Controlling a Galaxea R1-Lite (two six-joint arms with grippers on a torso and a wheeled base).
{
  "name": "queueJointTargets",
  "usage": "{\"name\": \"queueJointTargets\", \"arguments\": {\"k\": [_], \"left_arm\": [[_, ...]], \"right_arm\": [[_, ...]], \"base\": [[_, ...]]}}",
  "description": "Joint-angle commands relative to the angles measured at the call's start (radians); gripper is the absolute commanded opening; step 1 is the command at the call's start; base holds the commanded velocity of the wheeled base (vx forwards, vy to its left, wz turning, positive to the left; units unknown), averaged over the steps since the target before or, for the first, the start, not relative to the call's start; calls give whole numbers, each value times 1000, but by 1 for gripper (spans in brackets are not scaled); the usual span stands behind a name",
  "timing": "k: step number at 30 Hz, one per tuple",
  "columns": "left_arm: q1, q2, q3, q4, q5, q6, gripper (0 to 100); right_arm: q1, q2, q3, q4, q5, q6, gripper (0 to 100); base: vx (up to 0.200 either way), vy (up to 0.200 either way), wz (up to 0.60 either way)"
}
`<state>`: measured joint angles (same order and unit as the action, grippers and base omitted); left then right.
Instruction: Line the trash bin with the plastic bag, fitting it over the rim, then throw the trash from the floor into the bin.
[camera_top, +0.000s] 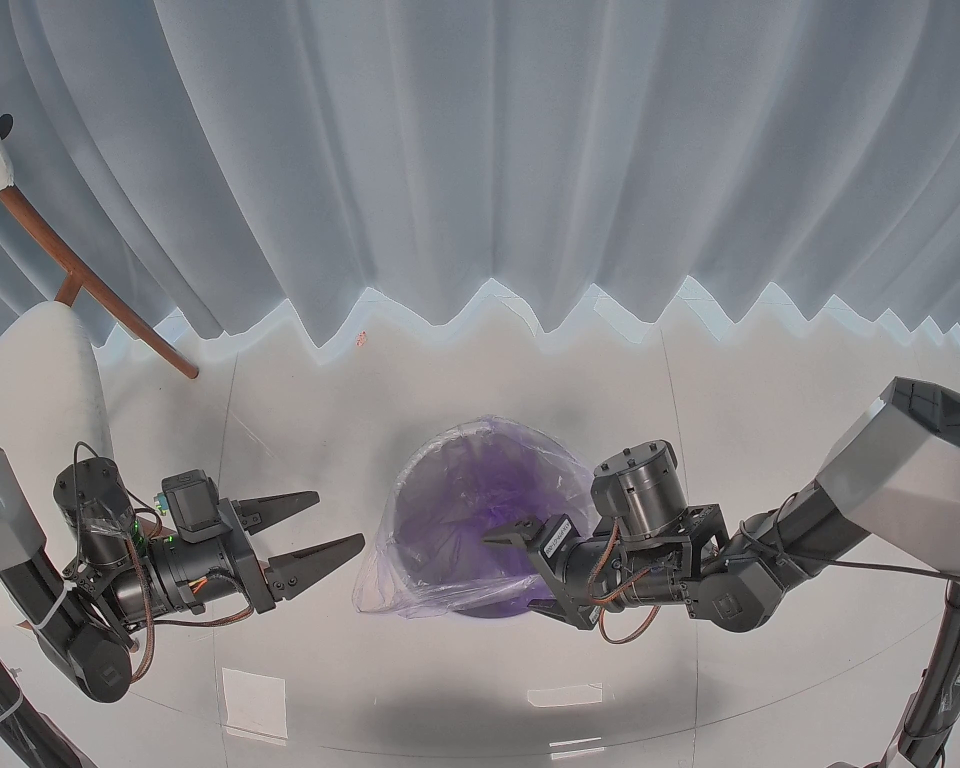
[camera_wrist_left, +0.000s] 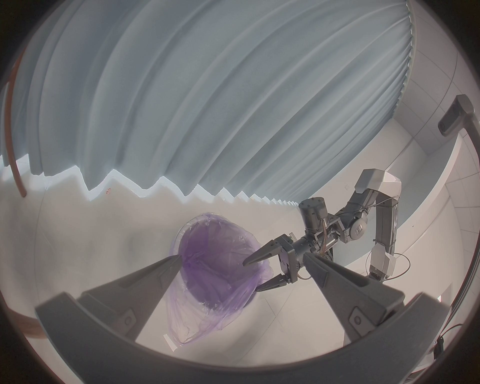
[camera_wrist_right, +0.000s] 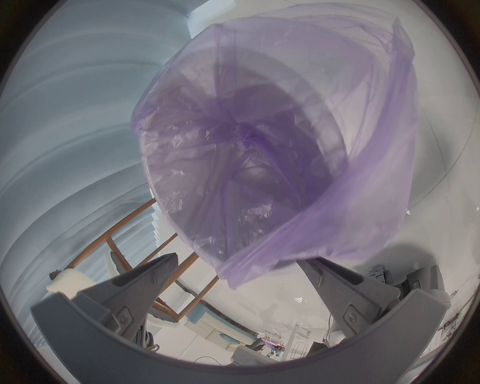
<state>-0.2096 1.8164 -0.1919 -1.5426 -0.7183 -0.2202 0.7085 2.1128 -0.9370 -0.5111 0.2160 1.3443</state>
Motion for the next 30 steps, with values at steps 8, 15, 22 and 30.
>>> {"name": "queueJointTargets", "arguments": {"k": [8, 15, 22, 30], "left_arm": [[-1, 0, 0, -1, -1, 2, 100], [9, -2, 0, -1, -1, 1, 100], [4, 8, 29, 1, -3, 7, 100], [-34, 43, 66, 1, 0, 9, 100]], "right_arm": [[-12, 24, -17, 3, -4, -5, 0], [26, -62, 70, 0, -6, -34, 0], [129, -214, 242, 6, -4, -109, 0], [209, -119, 380, 19, -125, -315, 0]], "base": [[0, 0, 0], [0, 0, 0], [0, 0, 0], [0, 0, 0]]}}
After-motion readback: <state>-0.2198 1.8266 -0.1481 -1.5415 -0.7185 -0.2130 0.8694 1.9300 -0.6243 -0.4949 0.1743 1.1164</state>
